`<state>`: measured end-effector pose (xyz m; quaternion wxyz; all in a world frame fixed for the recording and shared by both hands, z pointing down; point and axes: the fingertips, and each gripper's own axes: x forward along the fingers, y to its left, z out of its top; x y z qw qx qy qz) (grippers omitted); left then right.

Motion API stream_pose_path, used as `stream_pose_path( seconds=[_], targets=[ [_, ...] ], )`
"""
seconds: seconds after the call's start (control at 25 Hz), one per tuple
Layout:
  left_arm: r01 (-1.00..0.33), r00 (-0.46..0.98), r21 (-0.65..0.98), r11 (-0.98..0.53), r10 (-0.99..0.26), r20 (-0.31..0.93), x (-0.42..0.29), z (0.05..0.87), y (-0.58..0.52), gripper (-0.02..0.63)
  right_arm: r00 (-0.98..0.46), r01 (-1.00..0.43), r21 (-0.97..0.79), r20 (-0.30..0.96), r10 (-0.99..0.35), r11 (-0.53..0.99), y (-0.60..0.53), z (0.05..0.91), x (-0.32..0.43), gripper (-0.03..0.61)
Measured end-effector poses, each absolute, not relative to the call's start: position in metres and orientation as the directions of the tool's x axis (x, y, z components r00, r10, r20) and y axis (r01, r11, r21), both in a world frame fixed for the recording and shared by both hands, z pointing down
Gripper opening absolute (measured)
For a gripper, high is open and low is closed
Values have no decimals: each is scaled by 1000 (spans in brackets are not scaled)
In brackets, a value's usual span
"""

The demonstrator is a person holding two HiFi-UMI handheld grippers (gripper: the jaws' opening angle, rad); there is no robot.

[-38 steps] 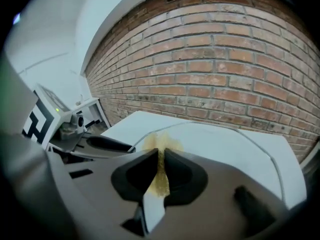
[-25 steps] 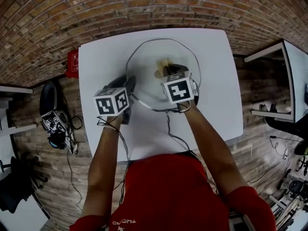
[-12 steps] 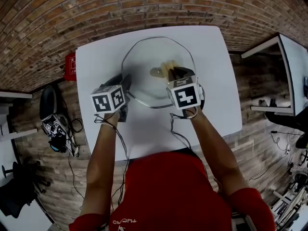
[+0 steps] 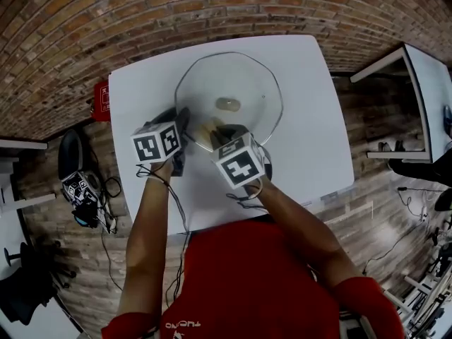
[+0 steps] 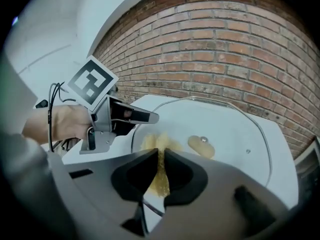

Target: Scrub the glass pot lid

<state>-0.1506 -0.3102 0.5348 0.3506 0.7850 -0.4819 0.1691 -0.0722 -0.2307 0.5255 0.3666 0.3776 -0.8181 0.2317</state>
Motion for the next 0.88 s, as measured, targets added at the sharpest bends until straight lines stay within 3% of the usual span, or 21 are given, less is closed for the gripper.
stream_pose_path(
  seconds=[0.48,0.88],
  targets=[
    [-873,481,392,-290,-639,600,-148,534,-311,141,-282,-873,8,808,-517,488,-244,522,30,52],
    [-875,478,388,-290,-646,595,-147,533,-311,141,-317,-887,-9,739,-595,461,-306,512,3,52]
  ],
)
